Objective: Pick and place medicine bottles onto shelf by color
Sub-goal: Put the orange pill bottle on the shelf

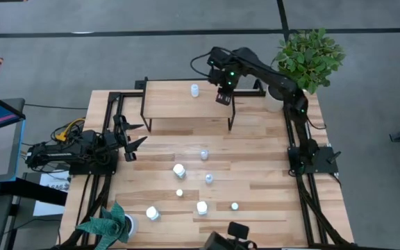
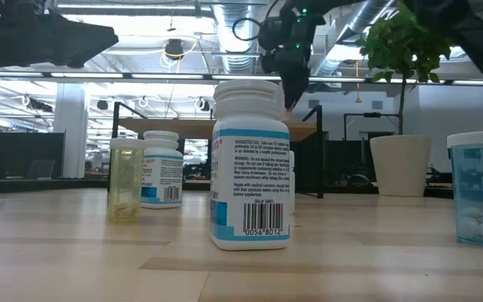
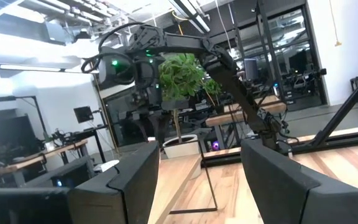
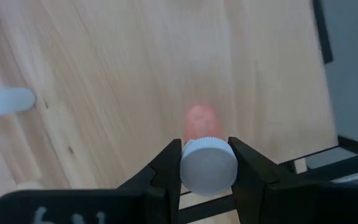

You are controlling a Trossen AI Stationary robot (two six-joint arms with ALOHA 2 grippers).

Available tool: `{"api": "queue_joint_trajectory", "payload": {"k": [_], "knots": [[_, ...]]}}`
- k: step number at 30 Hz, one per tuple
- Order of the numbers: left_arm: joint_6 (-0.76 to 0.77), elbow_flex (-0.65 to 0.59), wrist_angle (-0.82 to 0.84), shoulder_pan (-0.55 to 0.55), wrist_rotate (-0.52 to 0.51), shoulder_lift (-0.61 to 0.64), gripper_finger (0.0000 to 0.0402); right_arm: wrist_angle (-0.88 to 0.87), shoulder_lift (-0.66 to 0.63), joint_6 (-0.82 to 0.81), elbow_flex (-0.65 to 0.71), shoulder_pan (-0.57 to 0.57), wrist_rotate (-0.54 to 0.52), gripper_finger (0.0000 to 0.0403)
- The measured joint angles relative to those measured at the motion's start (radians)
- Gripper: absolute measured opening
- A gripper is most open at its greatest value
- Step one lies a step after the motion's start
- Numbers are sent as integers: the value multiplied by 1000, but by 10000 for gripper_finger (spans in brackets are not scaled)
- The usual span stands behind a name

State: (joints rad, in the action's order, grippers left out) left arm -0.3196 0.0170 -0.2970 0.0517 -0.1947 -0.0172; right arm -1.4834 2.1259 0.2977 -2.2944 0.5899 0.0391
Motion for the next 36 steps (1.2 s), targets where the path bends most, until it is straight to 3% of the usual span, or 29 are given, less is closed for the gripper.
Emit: {"api": "queue_joint_trajectory", "payload": {"k": [10,36], "knots": [[1,0,1,0,0,0,217,-24,24,-1,-25,8,-13,124],[1,0,17,0,0,0,217,-27,8,-1,-24,4,-13,199]]}}
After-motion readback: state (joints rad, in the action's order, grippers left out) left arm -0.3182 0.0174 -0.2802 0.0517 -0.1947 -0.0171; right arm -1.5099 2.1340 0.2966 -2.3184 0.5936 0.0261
